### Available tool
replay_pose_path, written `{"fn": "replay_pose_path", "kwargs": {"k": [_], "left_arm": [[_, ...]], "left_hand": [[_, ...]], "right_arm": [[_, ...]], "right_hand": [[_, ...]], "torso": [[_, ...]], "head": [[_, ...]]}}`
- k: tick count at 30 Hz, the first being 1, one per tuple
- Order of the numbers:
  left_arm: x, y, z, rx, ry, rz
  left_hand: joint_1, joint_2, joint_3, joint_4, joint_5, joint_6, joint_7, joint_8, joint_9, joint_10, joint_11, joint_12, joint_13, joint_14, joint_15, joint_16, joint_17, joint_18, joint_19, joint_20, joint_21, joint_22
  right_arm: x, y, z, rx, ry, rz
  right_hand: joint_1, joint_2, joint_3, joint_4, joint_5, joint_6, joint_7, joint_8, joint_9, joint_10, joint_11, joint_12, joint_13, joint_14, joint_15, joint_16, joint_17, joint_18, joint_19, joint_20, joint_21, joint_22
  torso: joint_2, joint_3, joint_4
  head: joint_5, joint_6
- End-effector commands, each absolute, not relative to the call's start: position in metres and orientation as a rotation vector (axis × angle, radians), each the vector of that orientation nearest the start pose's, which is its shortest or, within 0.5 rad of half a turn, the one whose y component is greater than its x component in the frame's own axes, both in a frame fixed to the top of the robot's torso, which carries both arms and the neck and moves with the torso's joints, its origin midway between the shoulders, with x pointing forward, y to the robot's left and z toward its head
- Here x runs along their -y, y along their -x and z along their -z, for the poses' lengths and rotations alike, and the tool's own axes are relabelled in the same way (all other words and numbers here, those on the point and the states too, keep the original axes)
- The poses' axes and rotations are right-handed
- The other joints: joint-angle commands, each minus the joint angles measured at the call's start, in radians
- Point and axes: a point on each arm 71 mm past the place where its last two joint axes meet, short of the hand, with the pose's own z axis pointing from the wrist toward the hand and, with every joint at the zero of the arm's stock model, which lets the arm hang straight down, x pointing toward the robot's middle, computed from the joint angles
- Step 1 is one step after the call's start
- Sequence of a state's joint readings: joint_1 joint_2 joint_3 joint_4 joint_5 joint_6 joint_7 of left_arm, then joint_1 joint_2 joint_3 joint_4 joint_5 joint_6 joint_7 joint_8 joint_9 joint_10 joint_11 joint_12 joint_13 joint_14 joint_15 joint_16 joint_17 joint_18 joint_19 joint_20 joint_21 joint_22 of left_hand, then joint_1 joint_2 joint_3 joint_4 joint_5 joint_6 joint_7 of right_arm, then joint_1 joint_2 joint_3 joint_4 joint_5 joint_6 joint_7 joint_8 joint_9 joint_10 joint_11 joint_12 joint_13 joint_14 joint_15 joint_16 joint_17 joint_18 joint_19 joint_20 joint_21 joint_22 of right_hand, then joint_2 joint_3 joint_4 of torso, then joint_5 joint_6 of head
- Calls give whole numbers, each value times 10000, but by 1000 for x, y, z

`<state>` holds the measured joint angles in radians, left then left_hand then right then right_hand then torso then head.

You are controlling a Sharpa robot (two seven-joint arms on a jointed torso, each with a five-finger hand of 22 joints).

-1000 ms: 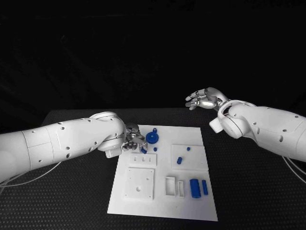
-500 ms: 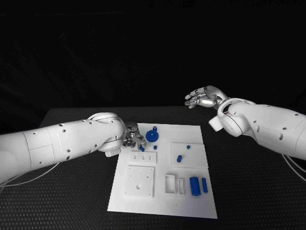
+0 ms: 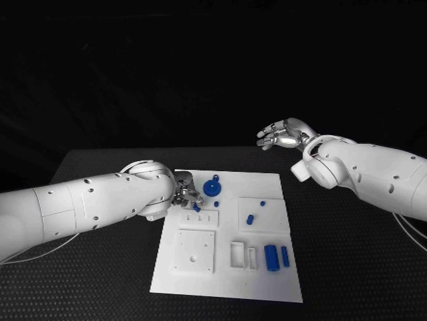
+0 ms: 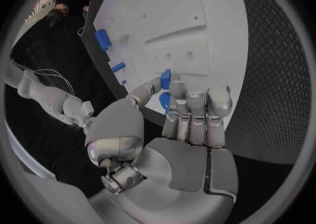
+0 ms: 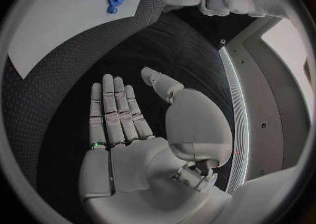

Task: Assemble the parts on the task board

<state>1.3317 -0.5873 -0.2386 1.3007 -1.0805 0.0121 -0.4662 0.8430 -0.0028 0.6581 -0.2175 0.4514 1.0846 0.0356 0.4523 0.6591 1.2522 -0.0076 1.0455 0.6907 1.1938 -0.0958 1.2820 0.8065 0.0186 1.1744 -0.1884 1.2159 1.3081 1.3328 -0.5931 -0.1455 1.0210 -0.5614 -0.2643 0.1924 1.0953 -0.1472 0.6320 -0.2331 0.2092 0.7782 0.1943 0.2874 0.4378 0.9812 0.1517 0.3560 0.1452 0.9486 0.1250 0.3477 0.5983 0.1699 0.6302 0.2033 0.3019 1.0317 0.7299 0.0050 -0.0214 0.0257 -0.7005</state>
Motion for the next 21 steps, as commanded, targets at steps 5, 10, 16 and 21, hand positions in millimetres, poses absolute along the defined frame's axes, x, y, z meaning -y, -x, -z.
{"fn": "replay_pose_path", "kwargs": {"k": [5,10,16,21], "left_arm": [[-154,-514,232,-22033,-14,3522],[-152,-511,235,-21995,-517,3343],[-151,-509,236,-22065,-695,3303],[-150,-508,238,-22086,-695,3320]], "left_hand": [[-69,79,146,-200,617,580,-553,1153,392,1298,-1223,-1,45,1101,-1121,67,8,1509,381,-788,62,44],[-118,125,145,-209,654,584,-554,1192,341,1301,-1221,-12,67,1100,-1079,75,2,1486,370,-766,84,49],[-144,151,150,-222,670,592,-557,1221,298,1306,-1223,-21,82,1104,-1039,80,-4,1470,363,-750,98,50],[-159,157,148,-226,671,594,-557,1233,279,1312,-1223,-22,91,1109,-1027,87,-5,1464,363,-744,107,52]], "right_arm": [[224,-582,169,-16295,-5394,-10104],[224,-582,169,-16338,-5383,-10116],[223,-582,169,-16345,-5335,-10104],[222,-582,169,-16349,-5324,-10107]], "right_hand": [[-5,18,-93,-15,162,-23,94,38,-33,105,-9,-67,-70,-30,56,-81,-29,175,-80,8,-62,35],[-16,17,-127,-18,235,-23,96,41,-46,117,-9,-71,-108,-30,62,-94,-38,177,-86,14,-77,51],[-27,12,-184,-40,369,-20,106,47,-68,119,-4,-87,-175,-46,75,-125,-55,177,-113,23,-113,76],[-21,19,-193,-48,393,-15,105,51,-73,123,-3,-89,-192,-53,79,-134,-60,176,-122,25,-124,82]], "torso": [[0,1,2],[0,1,17],[0,7,-13],[0,6,-1]], "head": [[21,-35],[-44,-92],[-40,-105],[-55,-112]]}}
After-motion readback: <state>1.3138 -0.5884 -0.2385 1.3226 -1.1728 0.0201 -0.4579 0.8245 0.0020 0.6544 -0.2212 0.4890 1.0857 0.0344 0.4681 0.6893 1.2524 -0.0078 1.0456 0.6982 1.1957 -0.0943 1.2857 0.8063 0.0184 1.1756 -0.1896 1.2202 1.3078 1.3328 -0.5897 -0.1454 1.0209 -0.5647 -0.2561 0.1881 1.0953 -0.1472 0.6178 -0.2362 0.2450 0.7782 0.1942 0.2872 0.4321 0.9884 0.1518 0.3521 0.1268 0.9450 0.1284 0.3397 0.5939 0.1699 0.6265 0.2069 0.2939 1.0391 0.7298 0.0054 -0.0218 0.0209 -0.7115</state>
